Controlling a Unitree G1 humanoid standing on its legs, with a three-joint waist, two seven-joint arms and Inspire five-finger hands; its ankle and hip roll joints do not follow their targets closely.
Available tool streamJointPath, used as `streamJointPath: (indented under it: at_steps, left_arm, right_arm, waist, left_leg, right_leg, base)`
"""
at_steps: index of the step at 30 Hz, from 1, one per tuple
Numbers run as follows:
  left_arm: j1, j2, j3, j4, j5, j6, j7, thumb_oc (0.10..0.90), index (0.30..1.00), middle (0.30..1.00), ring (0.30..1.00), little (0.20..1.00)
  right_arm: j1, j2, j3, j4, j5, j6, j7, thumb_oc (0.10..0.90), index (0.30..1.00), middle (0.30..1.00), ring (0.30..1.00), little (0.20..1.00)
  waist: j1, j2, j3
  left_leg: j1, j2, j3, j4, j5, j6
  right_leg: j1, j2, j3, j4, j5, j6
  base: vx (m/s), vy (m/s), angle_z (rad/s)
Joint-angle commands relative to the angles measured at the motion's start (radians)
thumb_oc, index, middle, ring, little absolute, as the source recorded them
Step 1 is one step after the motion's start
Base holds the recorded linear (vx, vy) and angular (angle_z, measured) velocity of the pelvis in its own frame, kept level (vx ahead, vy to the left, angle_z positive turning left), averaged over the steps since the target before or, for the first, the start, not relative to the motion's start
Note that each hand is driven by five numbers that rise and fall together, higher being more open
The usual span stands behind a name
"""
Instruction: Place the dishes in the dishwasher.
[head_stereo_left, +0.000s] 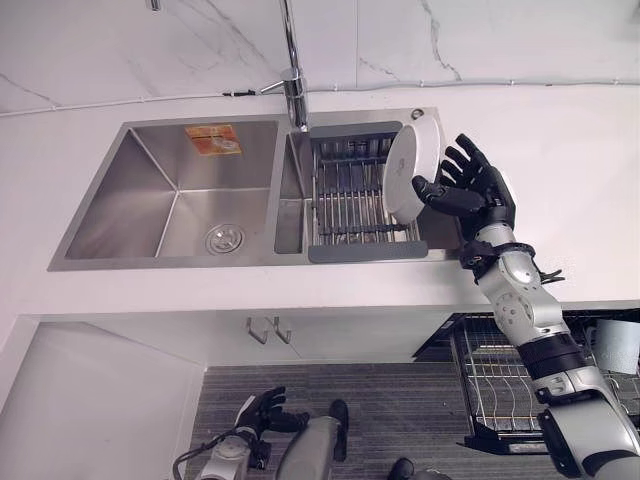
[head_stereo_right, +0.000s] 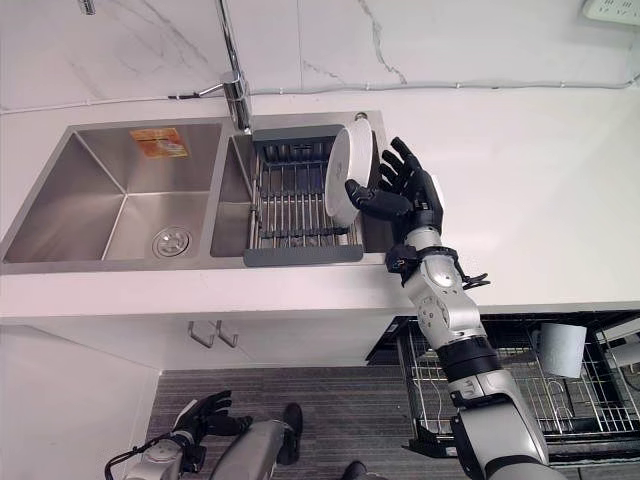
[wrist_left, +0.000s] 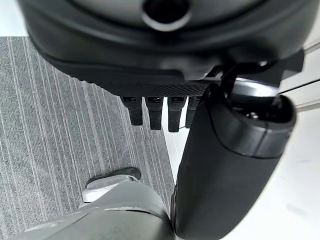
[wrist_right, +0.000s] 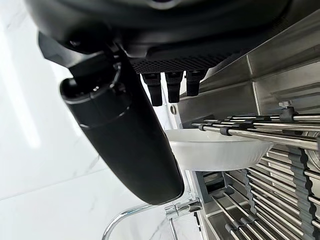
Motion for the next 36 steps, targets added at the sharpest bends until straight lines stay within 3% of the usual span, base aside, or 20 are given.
streamJointPath:
  at_steps: [1, 24, 25, 26, 28, 30, 31, 36]
  left_arm:
    - [0.15, 0.104, -0.077, 0.087, 0.094, 0.028, 0.02, 0.8, 0.9, 0.9, 0.9, 0.9]
    - [0.149, 0.115, -0.089, 0.089, 0.111, 0.037, 0.025, 0.8, 0.9, 0.9, 0.9, 0.9]
    - [0.15, 0.115, -0.09, 0.09, 0.111, 0.037, 0.025, 0.8, 0.9, 0.9, 0.9, 0.9]
    - [0.149, 0.116, -0.089, 0.089, 0.111, 0.04, 0.024, 0.8, 0.9, 0.9, 0.9, 0.9]
    - [0.149, 0.117, -0.088, 0.088, 0.111, 0.041, 0.023, 0.8, 0.9, 0.9, 0.9, 0.9]
    - [0.148, 0.119, -0.091, 0.088, 0.107, 0.044, 0.023, 0.8, 0.9, 0.9, 0.9, 0.9]
    - [0.148, 0.121, -0.09, 0.088, 0.107, 0.046, 0.02, 0.8, 0.9, 0.9, 0.9, 0.9]
    - [0.147, 0.123, -0.092, 0.089, 0.11, 0.047, 0.016, 0.8, 0.9, 0.9, 0.9, 0.9]
  right_arm:
    - [-0.138, 0.003, -0.028, -0.006, 0.025, -0.077, 0.032, 0.8, 0.9, 0.9, 0.9, 0.9]
    - [-0.174, -0.001, -0.015, 0.058, 0.024, -0.038, 0.029, 0.8, 0.9, 0.9, 0.9, 0.9]
    - [-0.175, -0.002, -0.014, 0.065, 0.027, -0.036, 0.031, 0.778, 0.867, 0.867, 0.867, 0.867]
    - [-0.176, -0.002, -0.013, 0.069, 0.027, -0.032, 0.031, 0.698, 0.747, 0.747, 0.747, 0.747]
    - [-0.177, -0.003, -0.013, 0.074, 0.029, -0.028, 0.033, 0.631, 0.646, 0.646, 0.646, 0.646]
    - [-0.18, -0.003, -0.007, 0.09, 0.03, -0.023, 0.038, 0.493, 0.439, 0.439, 0.439, 0.439]
    - [-0.183, -0.006, -0.008, 0.105, 0.031, -0.018, 0.049, 0.4, 0.3, 0.3, 0.3, 0.3]
    - [-0.191, -0.008, -0.004, 0.129, 0.033, -0.009, 0.061, 0.4, 0.3, 0.3, 0.3, 0.3]
  waist:
    - [0.021, -0.005, -0.082]
    - [0.042, -0.007, -0.079]
    - [0.043, -0.007, -0.079]
    - [0.044, -0.007, -0.078]
    - [0.045, -0.007, -0.078]
    - [0.046, -0.007, -0.077]
    - [0.048, -0.007, -0.078]
    - [0.052, -0.006, -0.078]
  left_leg:
    - [-0.024, 0.067, -0.01, -0.043, -0.037, -0.105]
    - [-0.03, 0.054, -0.024, -0.043, -0.038, -0.1]
    - [-0.03, 0.054, -0.025, -0.043, -0.037, -0.1]
    - [-0.031, 0.053, -0.025, -0.043, -0.037, -0.1]
    - [-0.032, 0.053, -0.026, -0.043, -0.036, -0.1]
    - [-0.032, 0.052, -0.026, -0.043, -0.035, -0.101]
    - [-0.033, 0.051, -0.028, -0.043, -0.035, -0.101]
    - [-0.034, 0.051, -0.03, -0.043, -0.036, -0.101]
  right_leg:
    - [-0.025, -0.021, 0.081, 0.093, -0.107, -0.006]
    - [-0.021, -0.026, 0.07, 0.093, -0.107, -0.003]
    - [-0.02, -0.026, 0.07, 0.093, -0.107, -0.003]
    - [-0.02, -0.026, 0.07, 0.093, -0.107, -0.003]
    - [-0.02, -0.026, 0.069, 0.093, -0.107, -0.003]
    - [-0.02, -0.028, 0.067, 0.093, -0.107, -0.002]
    - [-0.02, -0.028, 0.066, 0.093, -0.107, -0.002]
    - [-0.019, -0.029, 0.063, 0.093, -0.108, -0.001]
  base:
    - [0.0, 0.004, 0.07]
    - [0.0, 0.0, 0.01]
    - [0.0, 0.0, 0.0]
    - [0.0, 0.0, 0.0]
    - [0.0, 0.0, 0.0]
    - [0.0, 0.001, 0.03]
    - [0.01, 0.0, 0.09]
    - [0.01, 0.0, 0.07]
